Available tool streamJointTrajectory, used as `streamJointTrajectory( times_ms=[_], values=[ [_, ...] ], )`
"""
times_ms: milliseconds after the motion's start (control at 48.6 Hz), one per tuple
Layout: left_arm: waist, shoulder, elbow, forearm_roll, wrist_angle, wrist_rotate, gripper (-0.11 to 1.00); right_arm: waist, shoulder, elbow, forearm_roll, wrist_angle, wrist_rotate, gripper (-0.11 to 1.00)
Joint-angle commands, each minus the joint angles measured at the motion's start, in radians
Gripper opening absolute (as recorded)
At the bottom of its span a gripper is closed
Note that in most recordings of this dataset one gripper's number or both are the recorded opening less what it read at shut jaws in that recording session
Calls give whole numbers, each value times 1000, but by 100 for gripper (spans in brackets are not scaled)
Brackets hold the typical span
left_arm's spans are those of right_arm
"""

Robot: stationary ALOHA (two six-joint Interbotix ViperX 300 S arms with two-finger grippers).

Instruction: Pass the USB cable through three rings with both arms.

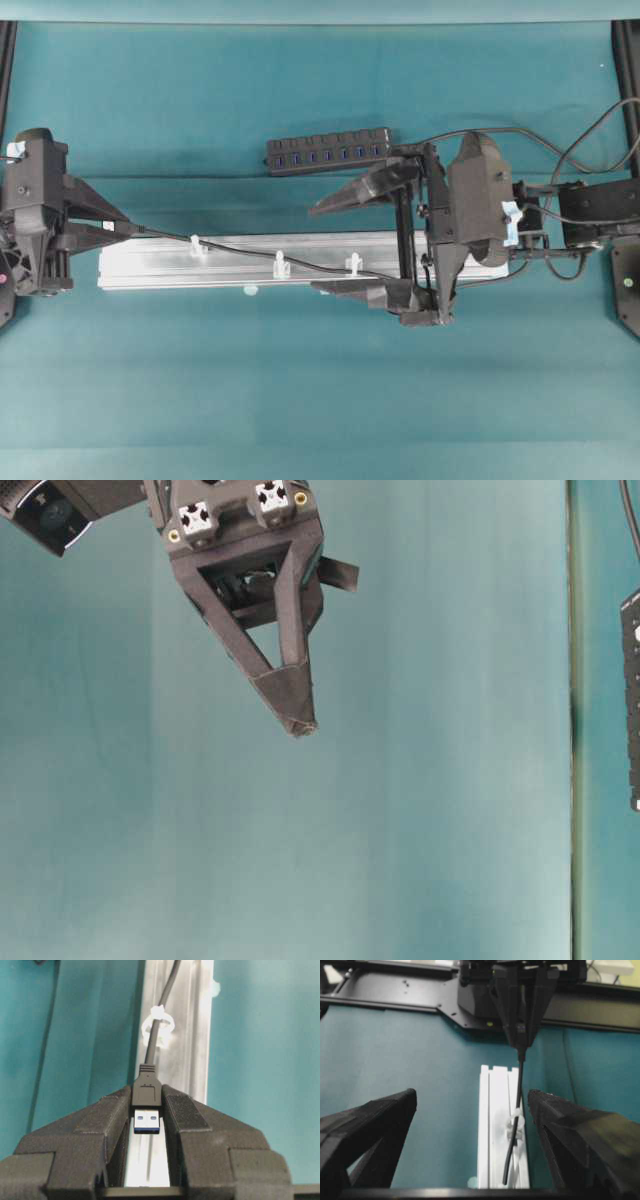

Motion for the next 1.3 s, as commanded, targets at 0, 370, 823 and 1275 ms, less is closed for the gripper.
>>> streamJointTrajectory(
  times_ms=[0,370,823,1275],
  values=[
    [0,0,-26,0,-2,0,22,3,-18,-6,3,-5,5,85],
    [0,0,-26,0,-3,2,22,3,-18,-6,2,-5,5,85],
    [0,0,-25,0,-3,0,22,3,-18,-6,3,21,5,85],
    [0,0,-25,0,-2,0,22,3,-18,-6,2,21,3,85]
  ],
)
